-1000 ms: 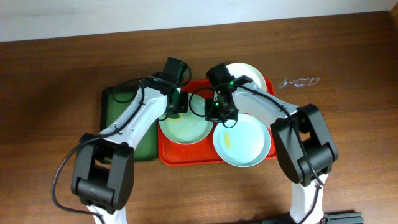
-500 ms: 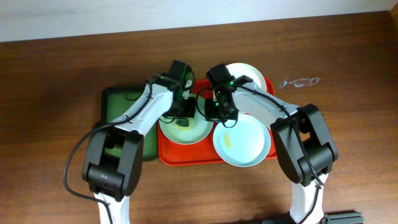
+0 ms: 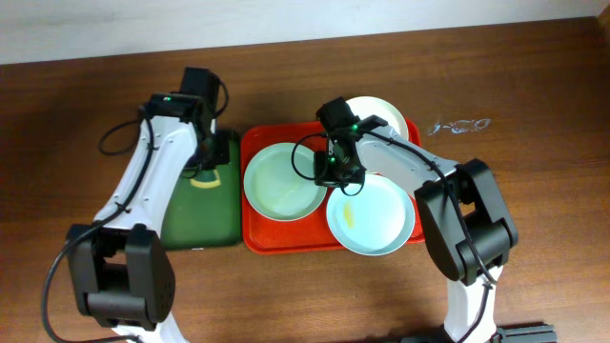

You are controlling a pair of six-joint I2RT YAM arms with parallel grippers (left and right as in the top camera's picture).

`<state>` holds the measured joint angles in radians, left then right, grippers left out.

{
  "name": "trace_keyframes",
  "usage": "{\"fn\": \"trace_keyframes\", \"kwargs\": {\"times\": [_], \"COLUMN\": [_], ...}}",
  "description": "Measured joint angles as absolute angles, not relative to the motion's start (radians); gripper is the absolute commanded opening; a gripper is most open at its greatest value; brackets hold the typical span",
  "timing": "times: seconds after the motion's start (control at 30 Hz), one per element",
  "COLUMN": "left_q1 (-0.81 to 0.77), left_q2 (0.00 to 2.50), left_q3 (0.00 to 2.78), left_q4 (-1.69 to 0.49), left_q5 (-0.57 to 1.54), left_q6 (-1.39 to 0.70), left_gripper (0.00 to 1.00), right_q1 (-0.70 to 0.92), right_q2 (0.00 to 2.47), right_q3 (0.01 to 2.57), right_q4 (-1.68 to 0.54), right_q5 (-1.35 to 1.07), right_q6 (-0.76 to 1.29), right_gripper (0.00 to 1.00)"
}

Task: Clean dirty plates on tray and stack at the side
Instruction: 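Scrub the left light-green plate with the held sponge, then return the sponge to the green tray and retract the left arm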

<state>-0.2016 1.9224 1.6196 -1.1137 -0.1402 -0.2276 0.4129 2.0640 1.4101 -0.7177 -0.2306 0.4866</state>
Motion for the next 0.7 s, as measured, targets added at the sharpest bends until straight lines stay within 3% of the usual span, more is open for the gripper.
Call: {"fn": "trace_keyframes", "kwargs": {"times": [0.17,0.27,0.7], "left_q1": [-0.171,-0.181,-0.382], "left_q2": [1.922,1.922,1.991], "left_q3": [1.527,1.526,1.525], "left_q4": [-1.074,-0.993,-0.837], "left_q5": [-0.146,-0.015,0.076], "left_q6": [-0.226,-0.202,-0.202], "left_gripper": [0.00,0.00,0.00], "right_q1": [0.413,0.413,0.413], "right_q2": [2.064,2.064,2.064], "right_q3": [1.410,1.410,1.410], "right_q4": [-0.718,-0.718,-0.718], "right_q5": [-0.230,-0.230,-0.230], "right_q6": [0.487,0.486,0.486], "right_gripper": [0.04,0.04,0.04]}}
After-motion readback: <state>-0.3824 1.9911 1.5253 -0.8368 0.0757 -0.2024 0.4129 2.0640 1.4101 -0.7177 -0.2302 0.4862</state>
